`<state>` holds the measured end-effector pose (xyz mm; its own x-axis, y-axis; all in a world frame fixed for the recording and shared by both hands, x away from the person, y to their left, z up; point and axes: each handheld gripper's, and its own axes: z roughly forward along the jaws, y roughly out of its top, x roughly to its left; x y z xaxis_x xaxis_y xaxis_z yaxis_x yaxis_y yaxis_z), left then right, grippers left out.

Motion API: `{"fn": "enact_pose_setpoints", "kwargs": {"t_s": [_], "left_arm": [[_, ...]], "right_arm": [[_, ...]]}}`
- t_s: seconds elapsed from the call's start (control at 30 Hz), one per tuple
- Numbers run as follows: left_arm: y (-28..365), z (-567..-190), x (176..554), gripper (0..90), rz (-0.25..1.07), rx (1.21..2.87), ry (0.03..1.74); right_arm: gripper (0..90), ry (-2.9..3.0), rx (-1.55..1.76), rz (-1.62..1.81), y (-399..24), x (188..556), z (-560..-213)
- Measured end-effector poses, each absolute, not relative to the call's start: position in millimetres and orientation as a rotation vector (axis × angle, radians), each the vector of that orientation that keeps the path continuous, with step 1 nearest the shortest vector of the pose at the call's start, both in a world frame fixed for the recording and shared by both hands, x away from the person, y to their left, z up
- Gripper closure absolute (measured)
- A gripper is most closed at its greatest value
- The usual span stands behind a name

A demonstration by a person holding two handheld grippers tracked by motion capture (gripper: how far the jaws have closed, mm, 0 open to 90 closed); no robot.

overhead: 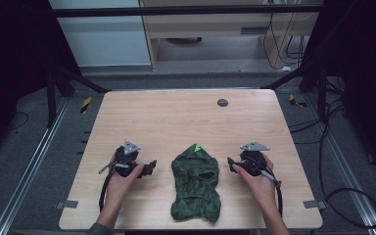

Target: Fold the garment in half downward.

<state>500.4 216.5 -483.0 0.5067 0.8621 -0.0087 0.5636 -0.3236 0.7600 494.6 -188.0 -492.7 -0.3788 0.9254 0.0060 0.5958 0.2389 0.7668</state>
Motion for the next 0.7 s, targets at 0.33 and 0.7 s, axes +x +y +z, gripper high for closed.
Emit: {"fn": "enact_pose_setpoints", "kwargs": {"t_s": [0.33,0.7], "left_arm": [[182,-476,512,16.3,0.492,2.073,1.06],[146,-465,525,32.7,0.451,2.188,0.939]], "right_arm": [[55.3,2.149,1.282,1.035,-166,499,-485],[75.3,2.24,1.186,1.098,-151,505,-476]]}}
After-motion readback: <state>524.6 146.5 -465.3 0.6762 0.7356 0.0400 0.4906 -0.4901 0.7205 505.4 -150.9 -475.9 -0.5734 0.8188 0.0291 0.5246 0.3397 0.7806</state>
